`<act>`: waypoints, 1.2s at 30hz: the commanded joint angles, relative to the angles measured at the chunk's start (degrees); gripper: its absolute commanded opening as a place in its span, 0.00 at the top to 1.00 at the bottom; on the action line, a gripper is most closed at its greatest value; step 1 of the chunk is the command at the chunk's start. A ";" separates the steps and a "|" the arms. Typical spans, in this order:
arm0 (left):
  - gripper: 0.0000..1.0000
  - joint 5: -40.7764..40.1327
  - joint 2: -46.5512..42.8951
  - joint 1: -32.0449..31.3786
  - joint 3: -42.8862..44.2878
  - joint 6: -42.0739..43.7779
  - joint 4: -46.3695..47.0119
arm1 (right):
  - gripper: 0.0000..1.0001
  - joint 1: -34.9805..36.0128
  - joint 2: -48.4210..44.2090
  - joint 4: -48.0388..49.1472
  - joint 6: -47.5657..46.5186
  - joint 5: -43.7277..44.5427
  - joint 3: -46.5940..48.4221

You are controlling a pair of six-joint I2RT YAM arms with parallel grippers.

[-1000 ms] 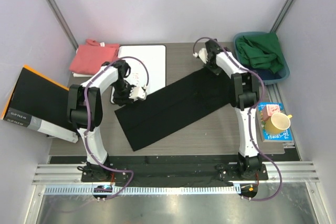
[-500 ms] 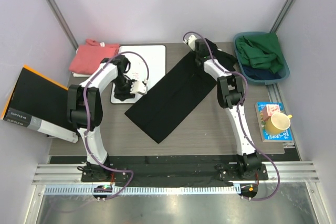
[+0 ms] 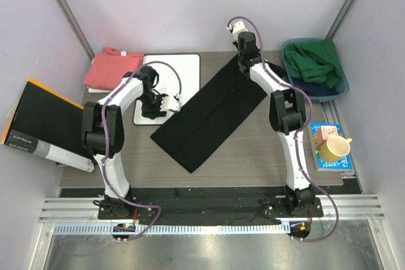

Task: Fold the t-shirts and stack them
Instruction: Rotate the tshirt 90 degrees

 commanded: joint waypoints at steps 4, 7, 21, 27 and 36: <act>0.51 3.88 -3.40 -0.29 -3.18 1.74 3.52 | 0.99 0.30 5.26 -2.27 5.01 0.24 2.62; 0.51 4.94 -3.14 -0.29 -2.31 1.48 3.07 | 0.99 0.39 6.24 -3.16 6.24 0.07 2.80; 0.52 5.21 -5.51 0.94 -2.56 -1.59 6.84 | 0.99 2.41 16.86 -14.31 9.32 -7.40 15.17; 0.52 4.94 -8.76 2.43 -6.87 -2.12 11.60 | 0.99 5.13 19.33 -14.76 7.57 -10.93 17.65; 0.52 4.50 -9.46 4.45 -8.28 -2.65 13.62 | 0.99 9.08 19.78 -17.21 5.81 -17.05 19.67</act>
